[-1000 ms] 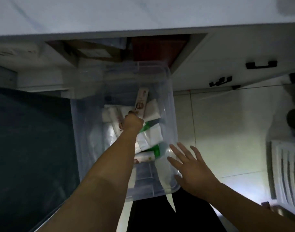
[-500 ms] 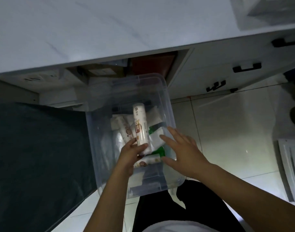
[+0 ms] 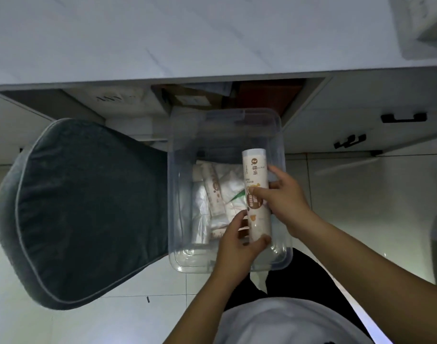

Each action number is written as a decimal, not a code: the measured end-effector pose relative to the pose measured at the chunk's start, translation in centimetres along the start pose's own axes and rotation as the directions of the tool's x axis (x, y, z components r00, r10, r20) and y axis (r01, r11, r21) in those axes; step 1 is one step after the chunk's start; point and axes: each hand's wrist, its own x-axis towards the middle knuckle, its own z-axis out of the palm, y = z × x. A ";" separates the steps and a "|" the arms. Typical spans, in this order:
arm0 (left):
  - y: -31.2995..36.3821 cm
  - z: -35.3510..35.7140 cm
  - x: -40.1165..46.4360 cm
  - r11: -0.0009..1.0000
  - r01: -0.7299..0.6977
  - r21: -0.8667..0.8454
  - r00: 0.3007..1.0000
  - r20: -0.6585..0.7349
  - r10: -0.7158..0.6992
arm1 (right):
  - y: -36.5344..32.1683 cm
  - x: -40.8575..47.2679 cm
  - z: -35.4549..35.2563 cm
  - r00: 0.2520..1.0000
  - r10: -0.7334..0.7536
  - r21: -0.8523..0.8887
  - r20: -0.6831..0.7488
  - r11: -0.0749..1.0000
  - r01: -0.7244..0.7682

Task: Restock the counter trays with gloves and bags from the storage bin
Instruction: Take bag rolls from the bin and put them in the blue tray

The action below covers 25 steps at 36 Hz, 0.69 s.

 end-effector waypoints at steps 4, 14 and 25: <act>-1.9 -2.2 2.7 0.987 0.131 0.089 0.965 0.216 -0.147 | 0.2 0.8 -2.2 0.992 -0.124 -0.363 -0.028 0.926 0.105; -8.2 -7.3 17.1 0.861 0.347 0.372 0.926 -0.283 -0.251 | 5.5 1.5 -5.2 0.920 -0.181 -0.927 0.347 0.083 0.366; -10.5 -7.3 27.5 0.825 0.511 0.241 0.814 -0.445 -0.374 | 8.0 1.7 -5.2 0.923 -0.199 -0.923 0.328 0.141 0.358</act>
